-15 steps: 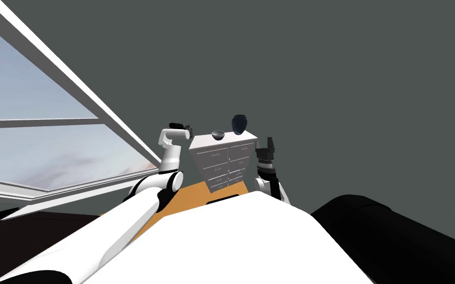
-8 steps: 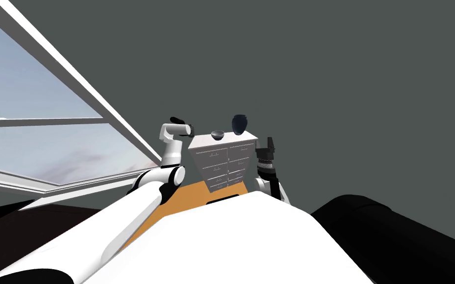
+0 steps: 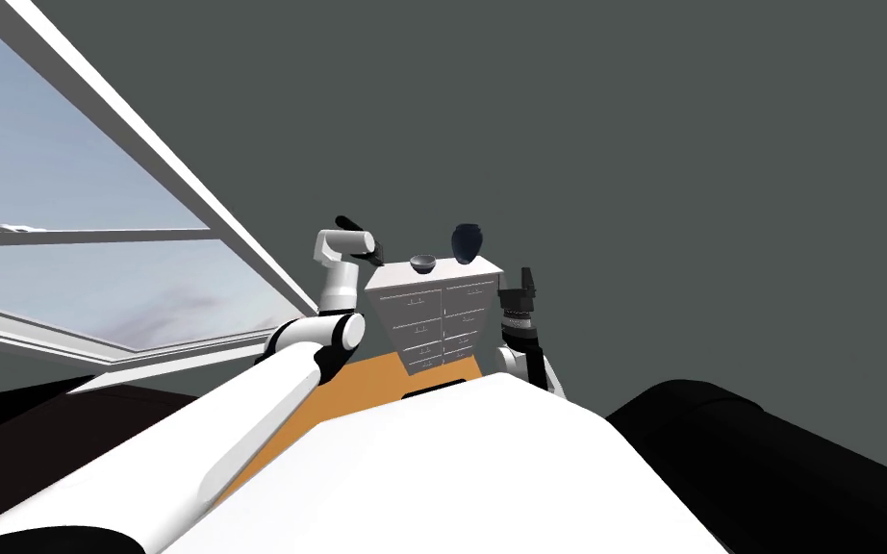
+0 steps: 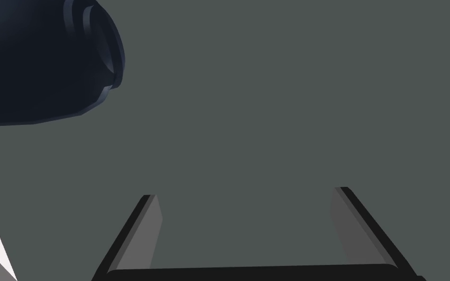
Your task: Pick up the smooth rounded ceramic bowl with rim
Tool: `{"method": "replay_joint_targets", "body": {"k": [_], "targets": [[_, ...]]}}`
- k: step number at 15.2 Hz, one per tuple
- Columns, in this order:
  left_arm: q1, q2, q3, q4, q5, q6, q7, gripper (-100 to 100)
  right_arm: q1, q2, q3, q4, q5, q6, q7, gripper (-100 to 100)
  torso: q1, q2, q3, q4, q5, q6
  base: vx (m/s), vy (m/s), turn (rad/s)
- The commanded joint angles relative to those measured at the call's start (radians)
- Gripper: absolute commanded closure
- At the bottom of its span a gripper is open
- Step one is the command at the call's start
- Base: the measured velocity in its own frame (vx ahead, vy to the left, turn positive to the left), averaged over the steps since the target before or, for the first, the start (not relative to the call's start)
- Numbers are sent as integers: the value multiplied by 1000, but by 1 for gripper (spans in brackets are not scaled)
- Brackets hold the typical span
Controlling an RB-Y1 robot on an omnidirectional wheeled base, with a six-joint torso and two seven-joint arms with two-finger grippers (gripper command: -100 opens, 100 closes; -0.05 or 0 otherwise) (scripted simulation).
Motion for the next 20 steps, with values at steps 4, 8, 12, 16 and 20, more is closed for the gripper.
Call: {"method": "replay_joint_targets", "body": {"k": [4,8,12,16,20], "targets": [[-56,-14,12,33,2,90,4,-100,0,0,0,0,0,0,0,0,-1,0,0,0,0,0,4,-51,51],[-144,-43,33,95,7,191,12,-100,0,0,0,0,0,0,0,0,-1,0,0,0,0,0,3,-53,68],[-193,-59,43,122,9,264,15,-100,0,0,0,0,0,0,0,0,0,-1,0,0,0,0,7,-49,41],[-231,-75,52,147,11,343,18,-100,0,0,0,0,0,0,0,0,-1,-1,0,0,0,0,8,-51,59],[-266,-92,60,170,12,420,22,-100,0,0,0,0,0,0,0,0,0,-1,0,0,0,0,5,-42,32]]}}
